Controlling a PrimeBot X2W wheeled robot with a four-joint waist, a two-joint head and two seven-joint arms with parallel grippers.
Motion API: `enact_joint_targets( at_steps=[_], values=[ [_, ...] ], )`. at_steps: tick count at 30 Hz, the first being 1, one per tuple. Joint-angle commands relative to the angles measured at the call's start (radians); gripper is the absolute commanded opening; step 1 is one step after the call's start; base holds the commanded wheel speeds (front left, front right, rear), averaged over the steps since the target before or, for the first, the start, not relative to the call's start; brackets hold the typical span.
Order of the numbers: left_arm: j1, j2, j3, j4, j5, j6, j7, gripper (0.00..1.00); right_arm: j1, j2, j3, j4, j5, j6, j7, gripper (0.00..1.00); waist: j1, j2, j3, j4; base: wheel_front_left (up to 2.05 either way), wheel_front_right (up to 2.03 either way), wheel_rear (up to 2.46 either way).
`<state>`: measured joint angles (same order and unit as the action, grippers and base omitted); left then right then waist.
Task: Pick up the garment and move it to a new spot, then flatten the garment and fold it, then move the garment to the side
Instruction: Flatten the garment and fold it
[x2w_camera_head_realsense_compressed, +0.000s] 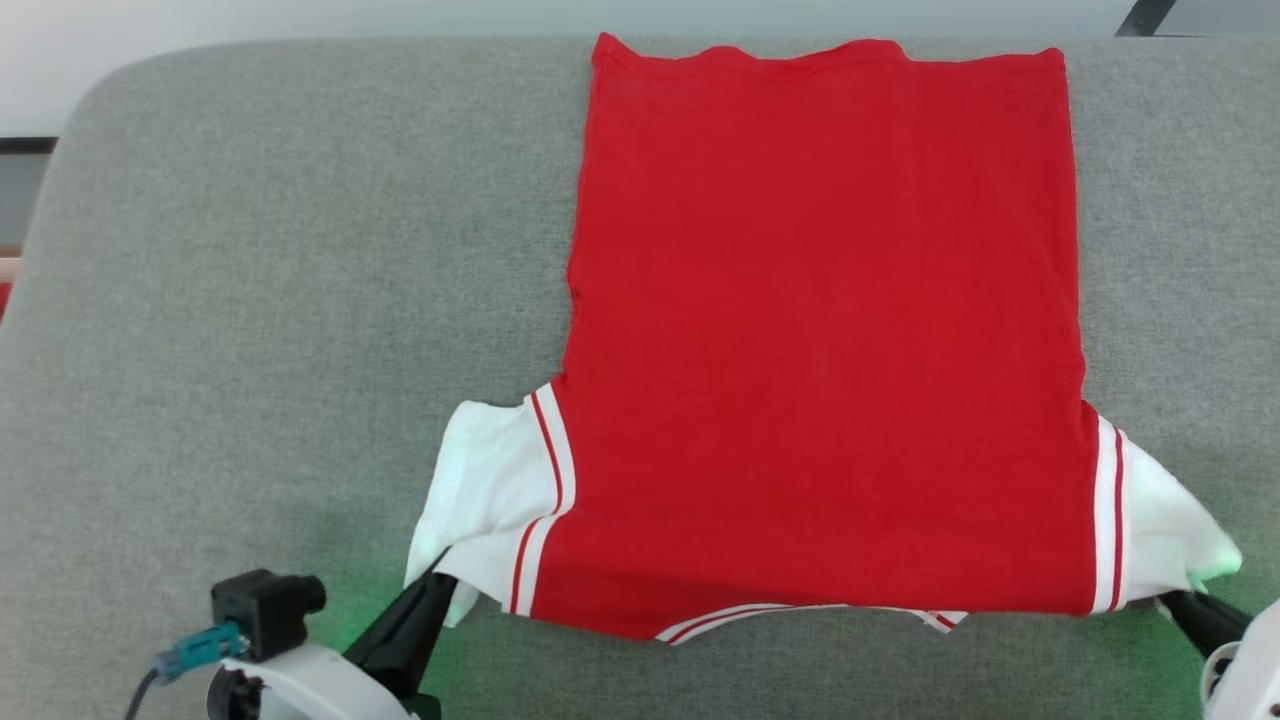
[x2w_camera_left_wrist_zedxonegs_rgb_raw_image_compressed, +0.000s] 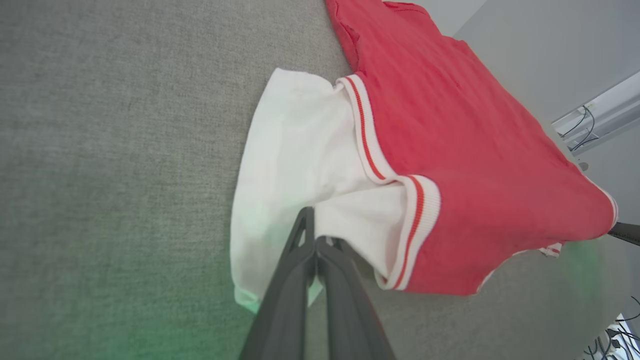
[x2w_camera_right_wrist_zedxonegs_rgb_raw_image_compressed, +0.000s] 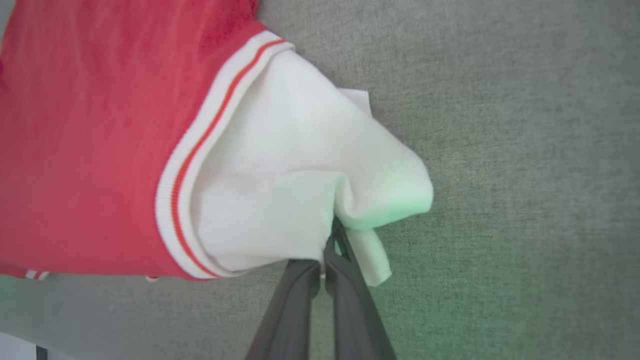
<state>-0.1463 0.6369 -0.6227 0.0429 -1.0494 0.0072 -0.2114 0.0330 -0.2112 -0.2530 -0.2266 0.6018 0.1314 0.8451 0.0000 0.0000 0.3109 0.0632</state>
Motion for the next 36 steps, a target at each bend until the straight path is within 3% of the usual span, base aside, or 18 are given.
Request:
enact_joint_targets(
  at_steps=[1, 13, 22, 23, 25, 26, 31, 36],
  values=[
    [-0.014, -0.006, -0.004, 0.018, 0.009, -0.008, 0.0, 0.0, -0.008, -0.003, 0.006, 0.016, -0.01, -0.002, -0.009, 0.0, 0.0, 0.0, -0.002, 0.003, 0.0, 0.0, 0.0],
    [-0.11, -0.087, -0.076, 0.215, 0.085, -0.032, 0.008, 0.0, -0.031, -0.034, 0.119, 0.223, -0.109, -0.002, -0.141, 0.0, 0.0, 0.0, 0.013, 0.015, 0.0, 0.0, 0.0],
    [-0.121, -0.099, -0.065, 0.264, 0.072, -0.056, -0.009, 0.0, -0.063, -0.059, 0.165, 0.32, -0.129, -0.008, -0.213, 0.0, 0.0, 0.0, 0.016, 0.002, 0.0, 0.0, 0.0],
    [-0.12, -0.098, -0.064, 0.264, 0.071, -0.058, -0.01, 0.0, -0.066, -0.062, 0.174, 0.324, -0.133, -0.008, -0.222, 0.04, 0.0, 0.0, 0.013, 0.0, 0.0, 0.0, 0.0],
    [-0.112, -0.094, -0.061, 0.263, 0.069, -0.059, -0.014, 0.0, -0.077, -0.072, 0.193, 0.322, -0.142, -0.008, -0.246, 0.46, 0.0, 0.0, 0.003, -0.007, 0.0, 0.0, 0.0],
    [-0.105, -0.091, -0.058, 0.26, 0.067, -0.057, -0.016, 0.0, -0.083, -0.081, 0.198, 0.316, -0.151, -0.008, -0.261, 1.0, 0.0, 0.0, -0.001, -0.011, 0.0, 0.0, 0.0],
    [-0.07, -0.071, -0.044, 0.228, 0.074, -0.035, -0.027, 0.0, -0.088, -0.127, 0.184, 0.189, -0.132, -0.004, -0.28, 1.0, 0.0, 0.0, -0.012, -0.022, 0.0, 0.0, 0.0],
    [-0.068, -0.06, -0.05, 0.176, 0.1, -0.011, -0.026, 0.0, -0.131, -0.141, 0.065, 0.006, -0.078, -0.002, -0.223, 1.0, 0.0, 0.0, -0.014, -0.01, 0.0, 0.0, 0.0]
  ],
)
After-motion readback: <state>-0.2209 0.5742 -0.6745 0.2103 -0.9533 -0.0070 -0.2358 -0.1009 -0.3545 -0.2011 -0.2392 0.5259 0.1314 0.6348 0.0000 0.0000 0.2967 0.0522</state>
